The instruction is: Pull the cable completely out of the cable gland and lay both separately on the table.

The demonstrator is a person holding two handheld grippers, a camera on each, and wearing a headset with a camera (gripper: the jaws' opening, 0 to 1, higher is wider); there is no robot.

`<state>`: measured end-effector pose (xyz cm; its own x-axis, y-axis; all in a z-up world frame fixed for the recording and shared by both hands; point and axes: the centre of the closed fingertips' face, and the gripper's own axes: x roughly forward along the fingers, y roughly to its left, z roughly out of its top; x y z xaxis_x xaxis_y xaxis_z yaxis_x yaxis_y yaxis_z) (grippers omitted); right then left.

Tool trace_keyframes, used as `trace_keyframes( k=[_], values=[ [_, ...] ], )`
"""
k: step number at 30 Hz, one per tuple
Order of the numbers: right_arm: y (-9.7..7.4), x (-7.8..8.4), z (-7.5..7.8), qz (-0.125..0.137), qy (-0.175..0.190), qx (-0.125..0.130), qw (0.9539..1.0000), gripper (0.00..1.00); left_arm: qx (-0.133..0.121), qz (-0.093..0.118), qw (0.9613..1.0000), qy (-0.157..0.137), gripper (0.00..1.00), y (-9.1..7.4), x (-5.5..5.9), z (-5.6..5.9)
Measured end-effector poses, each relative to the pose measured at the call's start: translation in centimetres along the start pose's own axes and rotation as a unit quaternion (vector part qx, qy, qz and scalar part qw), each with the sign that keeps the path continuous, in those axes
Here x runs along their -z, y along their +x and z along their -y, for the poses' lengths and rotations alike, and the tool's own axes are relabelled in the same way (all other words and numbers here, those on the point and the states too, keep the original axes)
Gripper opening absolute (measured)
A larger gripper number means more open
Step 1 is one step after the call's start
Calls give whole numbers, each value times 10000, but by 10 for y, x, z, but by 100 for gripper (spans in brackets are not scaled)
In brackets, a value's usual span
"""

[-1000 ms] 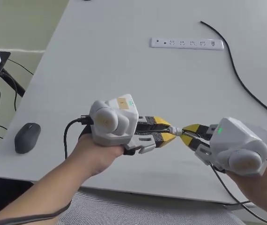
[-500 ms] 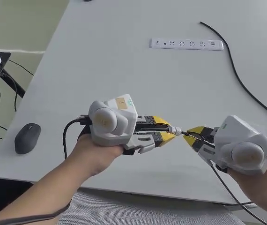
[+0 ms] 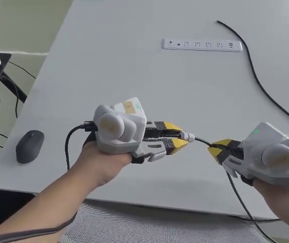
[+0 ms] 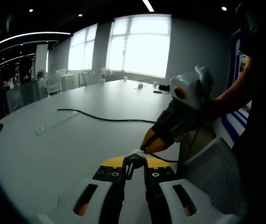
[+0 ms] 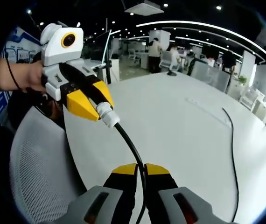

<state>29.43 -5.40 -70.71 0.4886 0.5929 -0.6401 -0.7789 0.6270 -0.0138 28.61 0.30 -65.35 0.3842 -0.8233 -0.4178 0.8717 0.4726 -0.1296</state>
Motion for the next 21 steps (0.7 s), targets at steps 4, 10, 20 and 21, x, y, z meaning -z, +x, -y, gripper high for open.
trace_keyframes(
  k=[4,10,20,21],
  values=[
    [-1,5,2,-50,81,44,9999,0,-29,1,10000,-18,15,-1,0,-1],
    [-3,13,5,-132,225,83,9996,0,-43,-1,10000,-33,15,-2,1,-1],
    [-7,32,12,-250,539,189,9981,0,-87,9,9999,-110,15,-4,3,-2],
    [-8,34,12,-262,563,199,9979,0,-84,12,9999,-113,15,-4,3,-2]
  ],
)
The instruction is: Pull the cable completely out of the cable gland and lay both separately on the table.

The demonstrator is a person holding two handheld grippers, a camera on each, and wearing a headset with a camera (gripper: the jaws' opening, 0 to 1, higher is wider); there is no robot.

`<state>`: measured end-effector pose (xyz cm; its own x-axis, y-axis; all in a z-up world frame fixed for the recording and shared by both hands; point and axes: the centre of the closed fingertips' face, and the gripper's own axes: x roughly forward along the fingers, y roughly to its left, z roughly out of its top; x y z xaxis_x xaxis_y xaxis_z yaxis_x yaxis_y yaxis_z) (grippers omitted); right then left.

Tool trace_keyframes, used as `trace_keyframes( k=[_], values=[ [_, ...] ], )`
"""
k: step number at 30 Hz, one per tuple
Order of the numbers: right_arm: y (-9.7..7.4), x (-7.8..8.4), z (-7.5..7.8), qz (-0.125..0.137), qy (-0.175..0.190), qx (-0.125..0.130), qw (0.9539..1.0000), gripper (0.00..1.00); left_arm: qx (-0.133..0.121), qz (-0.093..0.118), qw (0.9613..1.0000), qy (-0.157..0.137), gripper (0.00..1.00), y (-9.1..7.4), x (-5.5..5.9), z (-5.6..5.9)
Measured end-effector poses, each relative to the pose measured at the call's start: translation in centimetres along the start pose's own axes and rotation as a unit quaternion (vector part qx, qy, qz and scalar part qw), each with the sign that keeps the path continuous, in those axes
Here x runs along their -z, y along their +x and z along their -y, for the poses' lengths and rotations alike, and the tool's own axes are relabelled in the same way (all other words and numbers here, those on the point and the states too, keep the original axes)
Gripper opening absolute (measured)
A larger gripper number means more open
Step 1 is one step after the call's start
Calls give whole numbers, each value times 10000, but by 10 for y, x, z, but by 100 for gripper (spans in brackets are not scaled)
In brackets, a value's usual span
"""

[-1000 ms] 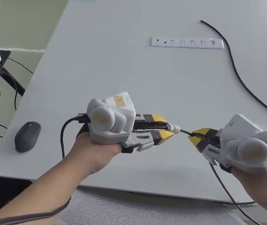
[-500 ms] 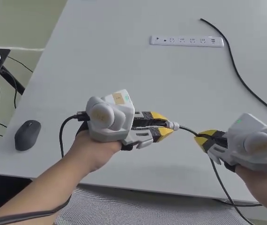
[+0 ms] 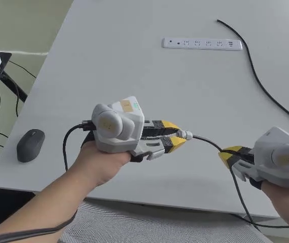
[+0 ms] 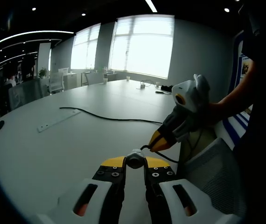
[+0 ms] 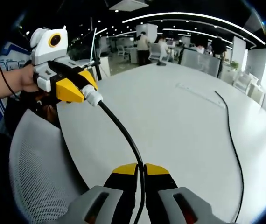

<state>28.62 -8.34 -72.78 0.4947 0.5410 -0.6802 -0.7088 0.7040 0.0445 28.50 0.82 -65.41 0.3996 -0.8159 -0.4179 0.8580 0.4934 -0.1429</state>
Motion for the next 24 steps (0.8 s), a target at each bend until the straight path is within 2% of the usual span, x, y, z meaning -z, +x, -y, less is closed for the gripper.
trace_keyframes(
  k=[19,24],
  values=[
    [-7,18,13,-98,356,219,9991,0,1,-16,10000,-28,15,-2,3,2],
    [-8,17,12,-90,298,226,9993,0,11,-20,10000,-23,15,-2,3,3]
  ],
)
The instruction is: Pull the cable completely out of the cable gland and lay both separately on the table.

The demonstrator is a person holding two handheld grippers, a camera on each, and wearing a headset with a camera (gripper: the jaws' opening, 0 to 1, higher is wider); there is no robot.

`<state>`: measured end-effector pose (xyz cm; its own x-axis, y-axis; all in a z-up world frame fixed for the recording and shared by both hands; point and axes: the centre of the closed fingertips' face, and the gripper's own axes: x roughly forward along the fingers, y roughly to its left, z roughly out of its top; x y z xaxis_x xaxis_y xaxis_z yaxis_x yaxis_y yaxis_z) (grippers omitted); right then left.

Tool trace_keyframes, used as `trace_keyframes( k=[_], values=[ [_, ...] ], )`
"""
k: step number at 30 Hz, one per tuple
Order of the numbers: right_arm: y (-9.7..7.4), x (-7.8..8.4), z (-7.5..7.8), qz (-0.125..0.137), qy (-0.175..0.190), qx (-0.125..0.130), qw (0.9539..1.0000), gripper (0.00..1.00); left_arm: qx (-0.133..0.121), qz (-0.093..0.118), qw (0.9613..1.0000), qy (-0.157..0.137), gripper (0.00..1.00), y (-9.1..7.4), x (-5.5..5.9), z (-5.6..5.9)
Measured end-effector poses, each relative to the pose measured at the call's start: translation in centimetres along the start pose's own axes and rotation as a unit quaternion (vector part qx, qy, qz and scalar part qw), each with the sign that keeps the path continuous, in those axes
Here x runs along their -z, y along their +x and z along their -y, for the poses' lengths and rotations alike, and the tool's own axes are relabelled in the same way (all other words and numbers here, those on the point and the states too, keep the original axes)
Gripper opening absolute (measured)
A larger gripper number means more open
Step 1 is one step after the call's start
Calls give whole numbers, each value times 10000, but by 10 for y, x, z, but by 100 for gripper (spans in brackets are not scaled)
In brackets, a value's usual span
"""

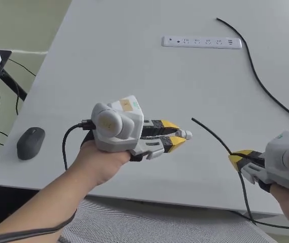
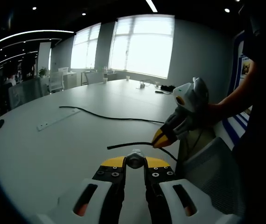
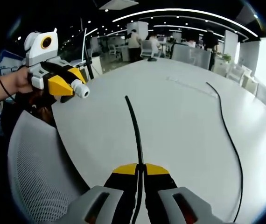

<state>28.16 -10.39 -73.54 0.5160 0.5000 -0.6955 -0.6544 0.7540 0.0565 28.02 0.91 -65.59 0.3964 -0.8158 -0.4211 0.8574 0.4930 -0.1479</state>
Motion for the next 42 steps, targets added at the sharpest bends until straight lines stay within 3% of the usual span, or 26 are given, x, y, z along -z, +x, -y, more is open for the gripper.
trace_keyframes(
  k=[15,25,32,42],
  values=[
    [0,-7,-2,20,9,-2,10000,0,63,-27,10000,-35,15,3,5,1],
    [3,-33,-6,38,-188,-27,9998,0,77,5,9999,-90,15,0,10,-4],
    [14,-50,-8,0,-357,-103,9993,0,-2,52,9998,-204,15,-8,22,-14],
    [42,-80,2,-59,-603,-102,9981,0,-98,85,9987,-490,15,-22,48,-27]
  ],
)
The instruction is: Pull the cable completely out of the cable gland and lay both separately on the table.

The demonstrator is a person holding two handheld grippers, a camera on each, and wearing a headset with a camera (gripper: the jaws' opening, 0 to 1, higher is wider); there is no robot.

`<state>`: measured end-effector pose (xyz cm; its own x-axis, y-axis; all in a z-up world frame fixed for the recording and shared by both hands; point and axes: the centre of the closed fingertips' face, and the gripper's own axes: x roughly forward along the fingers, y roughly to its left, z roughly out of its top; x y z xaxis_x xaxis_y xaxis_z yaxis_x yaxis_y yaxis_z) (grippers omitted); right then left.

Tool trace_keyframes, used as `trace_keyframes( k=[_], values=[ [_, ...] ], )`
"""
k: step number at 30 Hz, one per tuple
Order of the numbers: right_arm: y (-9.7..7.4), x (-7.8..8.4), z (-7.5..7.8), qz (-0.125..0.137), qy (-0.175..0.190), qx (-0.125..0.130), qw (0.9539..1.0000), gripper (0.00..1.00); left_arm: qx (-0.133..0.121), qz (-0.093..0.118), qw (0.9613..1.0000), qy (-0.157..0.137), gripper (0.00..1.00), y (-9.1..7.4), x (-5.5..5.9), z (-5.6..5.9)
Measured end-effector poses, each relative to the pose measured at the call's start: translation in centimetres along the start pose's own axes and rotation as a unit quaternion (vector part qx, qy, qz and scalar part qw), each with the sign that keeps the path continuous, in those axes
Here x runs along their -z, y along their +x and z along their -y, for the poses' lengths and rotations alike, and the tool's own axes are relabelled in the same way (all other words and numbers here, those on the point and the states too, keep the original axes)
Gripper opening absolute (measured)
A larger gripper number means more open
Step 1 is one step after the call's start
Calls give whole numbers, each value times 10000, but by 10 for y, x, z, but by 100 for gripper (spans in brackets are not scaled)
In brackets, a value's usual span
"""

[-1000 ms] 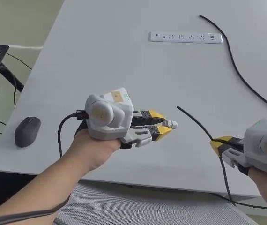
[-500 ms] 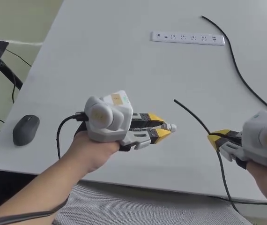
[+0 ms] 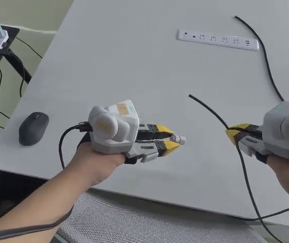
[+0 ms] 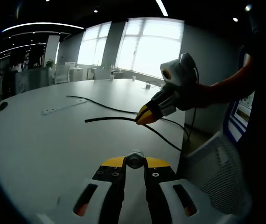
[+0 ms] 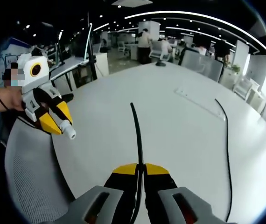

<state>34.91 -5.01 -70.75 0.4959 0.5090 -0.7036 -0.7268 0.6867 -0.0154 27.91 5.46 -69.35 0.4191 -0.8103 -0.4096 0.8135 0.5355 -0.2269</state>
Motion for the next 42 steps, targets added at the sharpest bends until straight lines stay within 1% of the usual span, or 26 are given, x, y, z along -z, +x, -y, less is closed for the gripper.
trace_keyframes(
  k=[2,7,10,13,19,22,24,26,29,34,35,37,40,42],
  values=[
    [5,-4,0,-20,-42,-15,10000,0,-6,-17,10000,-22,15,-1,6,-3],
    [24,-17,-1,-90,-233,-52,9997,0,-10,-41,9999,-131,15,-6,25,-11],
    [33,-23,-3,-125,-296,-75,9995,0,4,-55,9998,-204,15,-9,33,-13],
    [44,-30,-7,-168,-374,-124,9991,0,13,-89,9996,-278,15,-11,42,-19],
    [63,-41,-16,-185,-591,-244,9978,0,62,-122,9994,-307,15,-17,54,-26],
    [72,-48,-25,-153,-756,-368,9963,0,91,-163,9993,-325,15,-19,60,-30],
    [80,-53,-31,-163,-817,-440,9955,0,119,-180,9992,-345,15,-21,65,-32],
    [87,-58,-38,-119,-844,-533,9949,0,156,-212,9990,-366,15,-22,69,-32],
    [98,-63,-50,-124,-978,-648,9930,0,186,-236,9988,-399,15,-23,76,-36],
    [114,-68,-68,-154,-1103,-828,9903,0,227,-244,9985,-432,15,-26,82,-40],
    [115,-68,-69,-160,-1115,-841,9901,0,234,-247,9984,-445,15,-26,82,-41],
    [122,-68,-78,-188,-1134,-958,9887,0,243,-239,9984,-446,15,-27,83,-42],
    [132,-67,-90,-224,-1233,-1080,9862,0,233,-250,9982,-491,15,-26,88,-47],
    [139,-66,-96,-240,-1248,-1139,9853,0,248,-253,9981,-508,15,-27,89,-48]
  ],
)
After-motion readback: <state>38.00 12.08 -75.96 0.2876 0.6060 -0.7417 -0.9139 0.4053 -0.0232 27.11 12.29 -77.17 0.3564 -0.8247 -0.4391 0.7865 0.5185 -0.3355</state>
